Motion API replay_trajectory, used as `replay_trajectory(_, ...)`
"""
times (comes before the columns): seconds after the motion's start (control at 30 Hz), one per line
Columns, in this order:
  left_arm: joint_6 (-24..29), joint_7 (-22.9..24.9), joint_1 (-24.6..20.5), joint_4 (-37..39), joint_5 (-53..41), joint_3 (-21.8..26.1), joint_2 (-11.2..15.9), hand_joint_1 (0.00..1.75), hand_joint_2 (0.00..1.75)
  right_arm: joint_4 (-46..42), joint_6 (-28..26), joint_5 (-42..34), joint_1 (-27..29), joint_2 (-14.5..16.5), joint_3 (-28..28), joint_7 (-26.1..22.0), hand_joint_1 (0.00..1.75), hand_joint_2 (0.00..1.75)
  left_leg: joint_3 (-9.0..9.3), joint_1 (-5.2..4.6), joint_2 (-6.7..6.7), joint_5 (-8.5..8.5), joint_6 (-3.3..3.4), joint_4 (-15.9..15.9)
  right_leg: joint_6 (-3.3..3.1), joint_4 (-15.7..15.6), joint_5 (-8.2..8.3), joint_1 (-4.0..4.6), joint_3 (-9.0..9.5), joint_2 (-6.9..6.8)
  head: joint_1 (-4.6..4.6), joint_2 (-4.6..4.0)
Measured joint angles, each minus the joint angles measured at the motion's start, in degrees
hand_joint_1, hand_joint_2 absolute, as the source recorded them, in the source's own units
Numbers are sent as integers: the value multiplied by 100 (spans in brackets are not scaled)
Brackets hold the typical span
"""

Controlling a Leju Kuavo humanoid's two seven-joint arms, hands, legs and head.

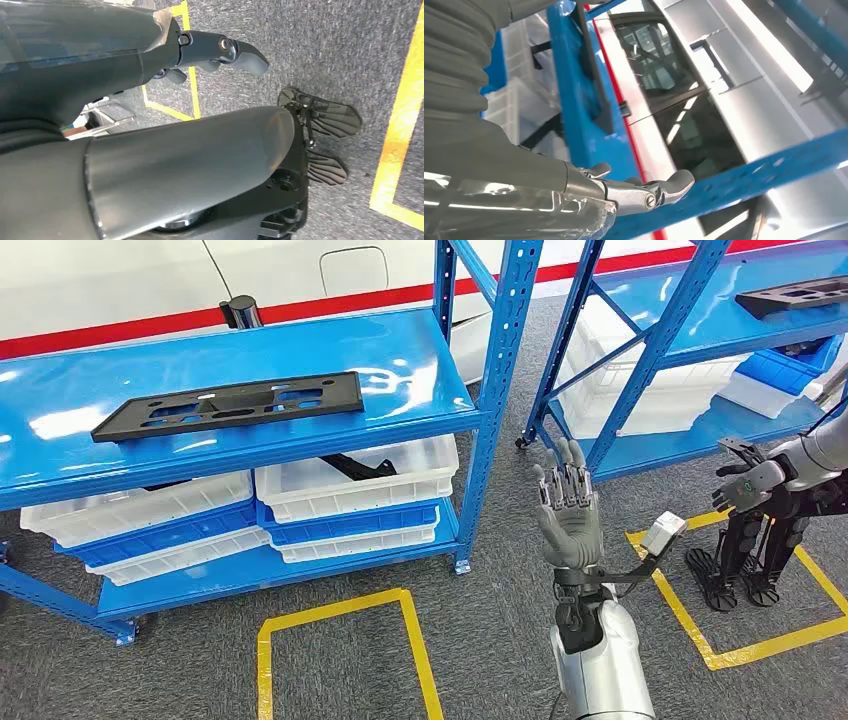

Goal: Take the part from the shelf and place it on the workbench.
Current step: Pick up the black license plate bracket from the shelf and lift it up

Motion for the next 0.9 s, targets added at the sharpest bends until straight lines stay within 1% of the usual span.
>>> replay_trajectory(0.07, -19, 0, 5, 8, -22, 20, -2, 0, 0, -147, -104, 61, -3, -13, 127, -36, 0, 175, 0, 0, 0, 0, 0, 0, 0, 0, 0, 0, 0, 0, 0, 0)
replay_trajectory(0.23, -74, 0, 27, 31, -88, 82, -10, 0, 0, -761, -663, 480, -60, -94, 749, -203, 0, 175, 2, 0, 0, 0, 0, 0, 0, 0, 0, 0, 1, 0, 0, -1)
replay_trajectory(0.53, -160, 0, 49, 81, -150, 200, -24, 0, 0, -1323, -1627, 1629, -285, -231, 1700, -388, 0, 175, 4, 1, -2, 2, -2, 0, 0, 0, 0, 0, 3, -1, 0, 1)
replay_trajectory(0.63, -167, 0, 50, 81, -153, 214, -27, 0, 0, -1364, -1776, 1829, -322, -245, 1829, -398, 0, 175, 3, 1, -7, 2, -2, 0, 0, 1, 0, 0, 4, -2, 0, -1)
replay_trajectory(0.9, -167, 0, 50, 82, -155, 215, -27, 0, 0, -1375, -1812, 1877, -331, -249, 1860, -400, 0, 175, 3, 1, -7, 2, -2, 0, 0, 1, 0, 0, 4, -2, 0, -1)
